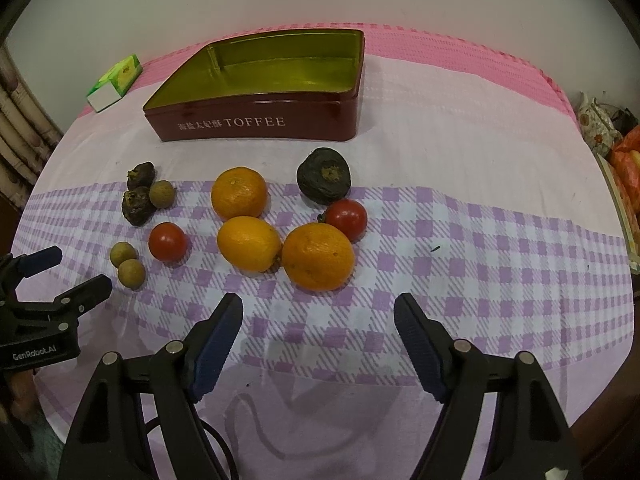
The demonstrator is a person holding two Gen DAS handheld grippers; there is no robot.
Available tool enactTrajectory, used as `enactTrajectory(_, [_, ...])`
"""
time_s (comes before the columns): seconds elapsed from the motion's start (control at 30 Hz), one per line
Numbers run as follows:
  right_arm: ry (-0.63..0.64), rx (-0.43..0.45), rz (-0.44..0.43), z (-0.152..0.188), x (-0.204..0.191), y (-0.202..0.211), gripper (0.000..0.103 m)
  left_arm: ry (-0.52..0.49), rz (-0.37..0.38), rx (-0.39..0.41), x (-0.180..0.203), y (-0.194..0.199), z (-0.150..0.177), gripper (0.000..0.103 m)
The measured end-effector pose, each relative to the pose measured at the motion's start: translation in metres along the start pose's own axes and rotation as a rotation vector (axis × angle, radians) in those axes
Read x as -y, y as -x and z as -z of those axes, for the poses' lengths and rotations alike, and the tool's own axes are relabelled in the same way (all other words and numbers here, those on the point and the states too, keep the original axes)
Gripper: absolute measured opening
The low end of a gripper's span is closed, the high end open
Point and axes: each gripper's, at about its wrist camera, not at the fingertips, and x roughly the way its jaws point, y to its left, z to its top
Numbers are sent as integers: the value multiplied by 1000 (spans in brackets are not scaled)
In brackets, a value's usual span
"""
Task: Organize fruits
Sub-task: 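Move both tools forward toward the fruits in front of the toffee tin, then close the right tool on the large orange while the left tool grasps two tan longans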
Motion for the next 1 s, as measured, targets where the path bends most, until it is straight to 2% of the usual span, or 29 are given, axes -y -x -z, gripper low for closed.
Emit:
enactTrajectory(0.53, [-38, -35, 1, -6, 12, -16, 71, -20, 25, -20, 4, -16, -8, 95])
enactTrajectory(0.93, [-26, -44, 10, -23, 8, -31, 71, -53, 47, -38, 5, -37, -30, 92])
enactTrajectory(1.0, [-22, -45, 15, -26, 5, -34, 68, -55, 49, -45, 5, -42, -33, 92])
